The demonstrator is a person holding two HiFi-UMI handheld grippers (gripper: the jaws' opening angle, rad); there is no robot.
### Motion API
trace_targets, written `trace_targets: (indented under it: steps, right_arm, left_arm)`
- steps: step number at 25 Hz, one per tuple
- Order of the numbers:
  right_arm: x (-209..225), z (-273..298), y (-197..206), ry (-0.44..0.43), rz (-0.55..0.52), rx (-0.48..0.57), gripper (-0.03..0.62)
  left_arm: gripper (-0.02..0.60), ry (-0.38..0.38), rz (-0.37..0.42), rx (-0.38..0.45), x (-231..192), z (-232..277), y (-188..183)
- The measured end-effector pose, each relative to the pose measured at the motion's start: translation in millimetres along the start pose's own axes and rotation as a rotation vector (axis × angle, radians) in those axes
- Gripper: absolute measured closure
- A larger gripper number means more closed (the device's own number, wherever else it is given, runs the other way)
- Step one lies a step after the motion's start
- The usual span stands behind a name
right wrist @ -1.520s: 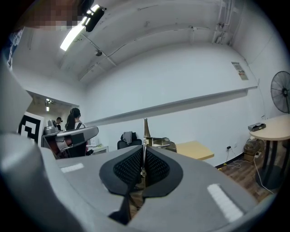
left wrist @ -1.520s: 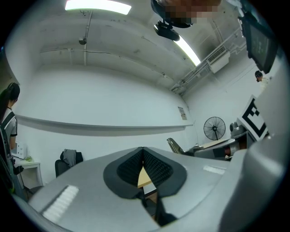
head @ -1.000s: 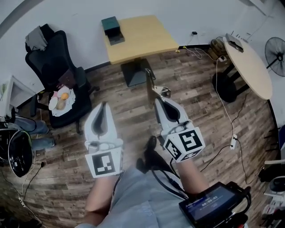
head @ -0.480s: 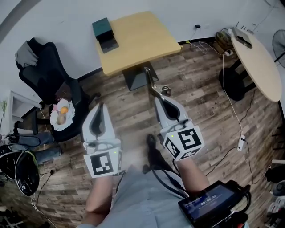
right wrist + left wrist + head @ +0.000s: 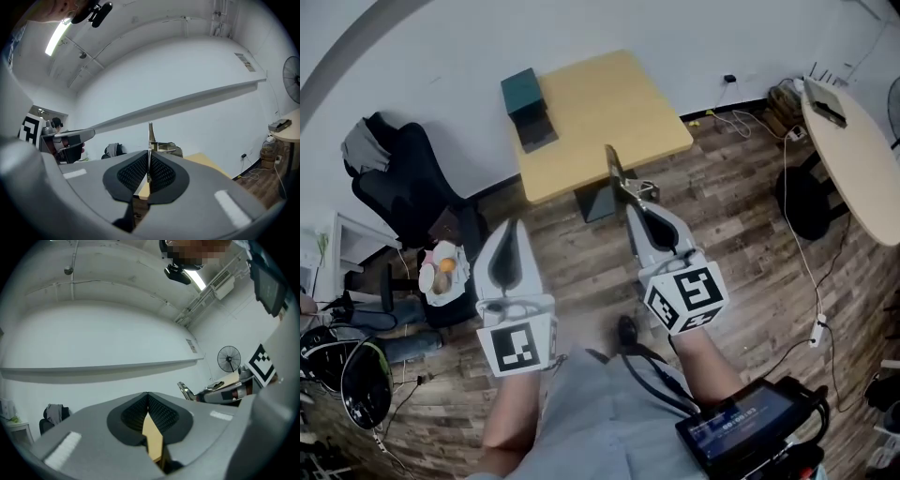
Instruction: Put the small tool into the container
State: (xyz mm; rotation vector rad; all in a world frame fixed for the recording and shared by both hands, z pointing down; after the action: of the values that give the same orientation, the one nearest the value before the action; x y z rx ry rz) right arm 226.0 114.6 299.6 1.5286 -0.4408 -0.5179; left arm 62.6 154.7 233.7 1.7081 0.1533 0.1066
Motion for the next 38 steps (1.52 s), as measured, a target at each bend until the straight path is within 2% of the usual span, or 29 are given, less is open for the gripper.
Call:
trace_targets:
  steps: [3, 7, 11, 19, 28, 38]
  right_arm:
    - [6.6, 18.2, -3.7, -0.019, -0.010, 0.004, 0.589]
    - [9.1, 50.8, -4.5, -0.050, -0.021, -0.002, 0.589]
    - [2.2, 91.5, -1.8, -0.088, -0.034, -0.012, 0.589]
    - [-14.4, 192.4, 20.5, -0.142, -0.049, -0.059, 0.589]
    - [-10.3, 318.4, 48.0, -0.129, -0.024, -0.148, 0.589]
    - [-10.7, 424.4, 46.7, -0.101, -0.005, -0.171, 0.589]
  left_arm:
    - [0.570, -0.014, 0.000, 0.013, -6.8, 14.6, 0.2]
    - [0.570, -0.050, -0.040, 0.007, -23.1, 37.0, 0.7]
    - [0.571, -0.086, -0.034, 0.022, -56.1, 54.9, 7.5]
    - [0.571, -0.141, -0.098, 0.002, -135.5, 114.8, 40.6]
    - [0.571, -0.140, -0.137, -0.046, -228.6, 211.6, 75.3]
    - [0.571, -0.116, -0.166, -0.032, -307.8, 281.6, 82.1]
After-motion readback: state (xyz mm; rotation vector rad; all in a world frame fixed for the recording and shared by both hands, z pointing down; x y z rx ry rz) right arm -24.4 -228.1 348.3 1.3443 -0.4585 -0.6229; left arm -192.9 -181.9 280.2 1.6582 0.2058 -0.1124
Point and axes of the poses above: the fingertips, and each gripper's own axes: z forward along the fingers, x to its right, y out of its underside, the point moved 1 cm from there along -z, backward along the fingers, and after that the axes turned 15 degrees about -z, right-handed, at the moved point
